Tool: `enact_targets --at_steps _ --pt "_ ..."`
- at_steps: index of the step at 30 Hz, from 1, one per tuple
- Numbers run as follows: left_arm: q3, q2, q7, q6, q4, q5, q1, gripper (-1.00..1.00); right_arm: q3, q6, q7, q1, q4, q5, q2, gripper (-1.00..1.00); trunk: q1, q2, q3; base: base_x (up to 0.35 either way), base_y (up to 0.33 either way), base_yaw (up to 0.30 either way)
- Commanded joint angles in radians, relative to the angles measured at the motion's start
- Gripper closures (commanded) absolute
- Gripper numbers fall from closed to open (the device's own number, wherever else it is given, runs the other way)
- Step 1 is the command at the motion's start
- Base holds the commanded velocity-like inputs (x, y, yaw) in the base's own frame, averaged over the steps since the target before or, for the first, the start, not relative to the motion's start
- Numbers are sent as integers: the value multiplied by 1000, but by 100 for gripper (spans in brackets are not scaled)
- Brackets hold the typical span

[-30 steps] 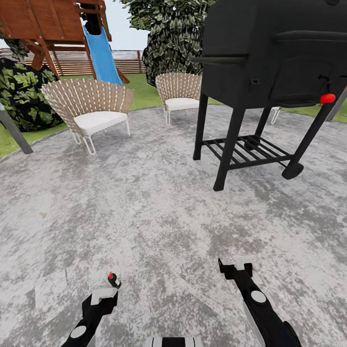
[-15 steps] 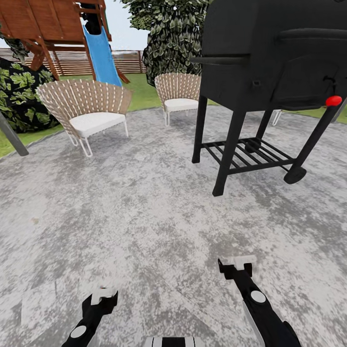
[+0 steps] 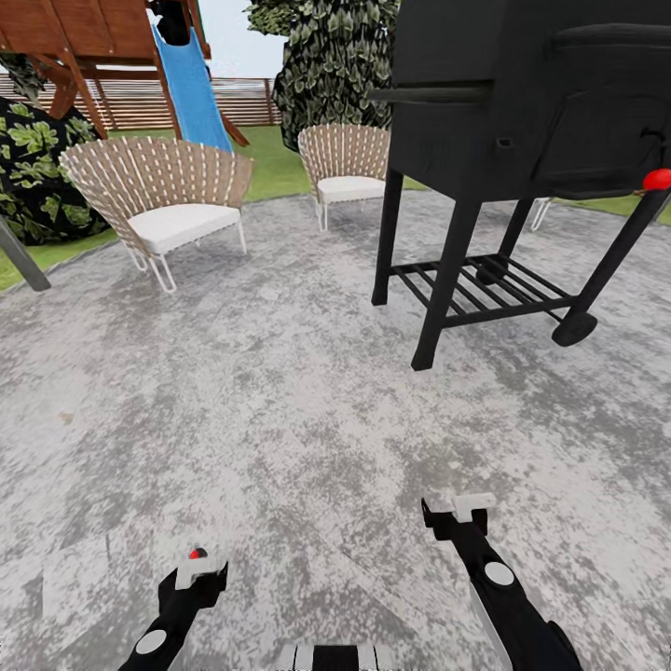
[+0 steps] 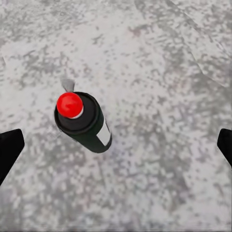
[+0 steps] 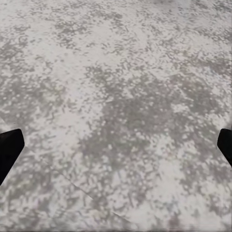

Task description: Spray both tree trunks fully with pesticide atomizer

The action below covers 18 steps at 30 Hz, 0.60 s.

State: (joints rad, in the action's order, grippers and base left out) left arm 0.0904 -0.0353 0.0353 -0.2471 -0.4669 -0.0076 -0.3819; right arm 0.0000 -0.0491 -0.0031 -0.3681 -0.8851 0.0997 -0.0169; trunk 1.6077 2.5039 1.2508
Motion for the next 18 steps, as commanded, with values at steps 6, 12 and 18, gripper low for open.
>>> enact_targets --at_steps 6,12,18 --pt "0 0 0 -1 1 0 -1 -100 0 0 0 0 0 0 0 -100 3 1 32 0 0 0" --pt "0 0 1 -3 1 0 -1 -100 0 0 0 0 0 0 0 -100 5 3 65 0 0 20" --pt "1 0 2 -3 1 1 -2 -100 0 0 0 0 0 0 0 -100 7 4 83 0 0 126"
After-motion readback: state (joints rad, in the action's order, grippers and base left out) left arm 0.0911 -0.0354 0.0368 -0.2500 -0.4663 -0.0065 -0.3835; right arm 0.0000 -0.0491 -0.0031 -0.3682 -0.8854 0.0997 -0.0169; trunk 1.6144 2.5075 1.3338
